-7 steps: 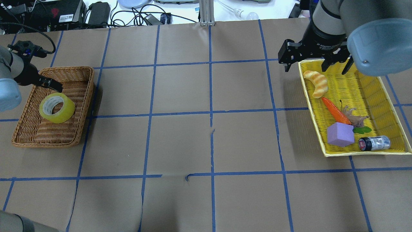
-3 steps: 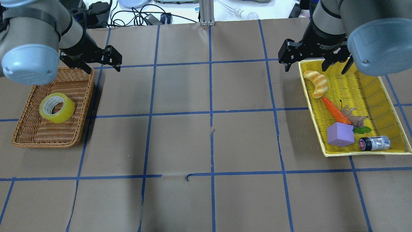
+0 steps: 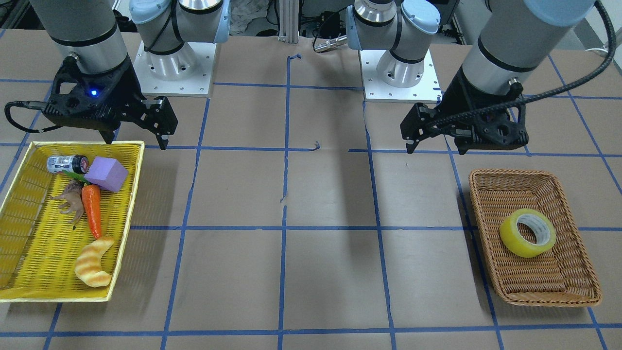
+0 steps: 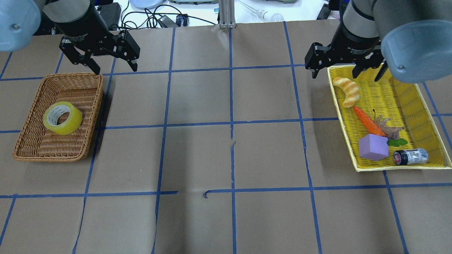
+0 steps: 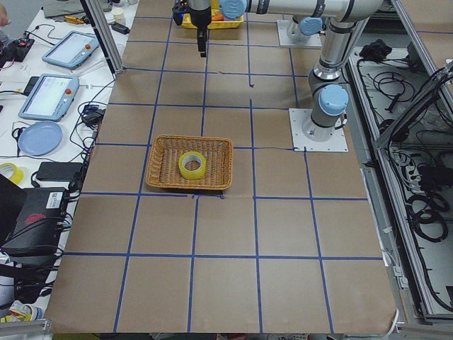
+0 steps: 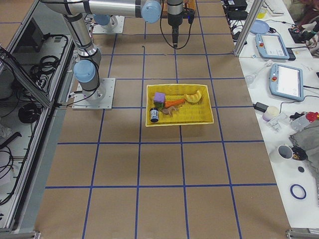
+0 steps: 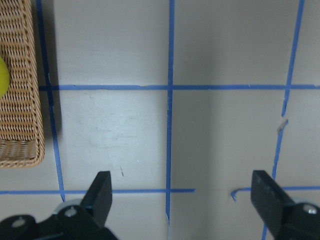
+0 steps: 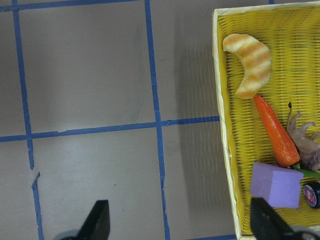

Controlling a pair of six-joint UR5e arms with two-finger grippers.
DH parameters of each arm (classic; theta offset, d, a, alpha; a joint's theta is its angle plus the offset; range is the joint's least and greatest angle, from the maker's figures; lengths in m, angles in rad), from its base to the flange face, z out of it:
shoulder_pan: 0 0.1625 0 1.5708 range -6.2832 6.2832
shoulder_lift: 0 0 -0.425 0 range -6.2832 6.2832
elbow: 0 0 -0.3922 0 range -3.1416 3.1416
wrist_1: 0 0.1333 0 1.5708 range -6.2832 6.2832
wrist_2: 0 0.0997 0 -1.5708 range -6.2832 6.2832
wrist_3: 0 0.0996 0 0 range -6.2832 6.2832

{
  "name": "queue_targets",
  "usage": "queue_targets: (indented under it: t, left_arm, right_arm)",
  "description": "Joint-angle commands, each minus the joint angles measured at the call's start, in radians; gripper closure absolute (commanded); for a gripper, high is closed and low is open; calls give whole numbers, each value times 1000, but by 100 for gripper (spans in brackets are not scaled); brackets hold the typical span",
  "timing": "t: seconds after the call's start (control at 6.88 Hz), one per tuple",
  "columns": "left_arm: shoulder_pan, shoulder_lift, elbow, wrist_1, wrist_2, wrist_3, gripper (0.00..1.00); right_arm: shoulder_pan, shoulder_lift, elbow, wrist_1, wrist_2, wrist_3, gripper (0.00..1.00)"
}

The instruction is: Transfer tape with both arms

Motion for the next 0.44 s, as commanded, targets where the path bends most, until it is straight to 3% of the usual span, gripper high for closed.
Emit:
queue_targets:
  t: [0.0,0.29]
  left_arm:
    - [-54,16,-1,-56,45,-4,0]
    - [-61,11,-2,-54,38,-39,0]
  right_arm:
    - [0,10,1,0,1,-1,0]
    - [-3,10,0,34,-15,-7,0]
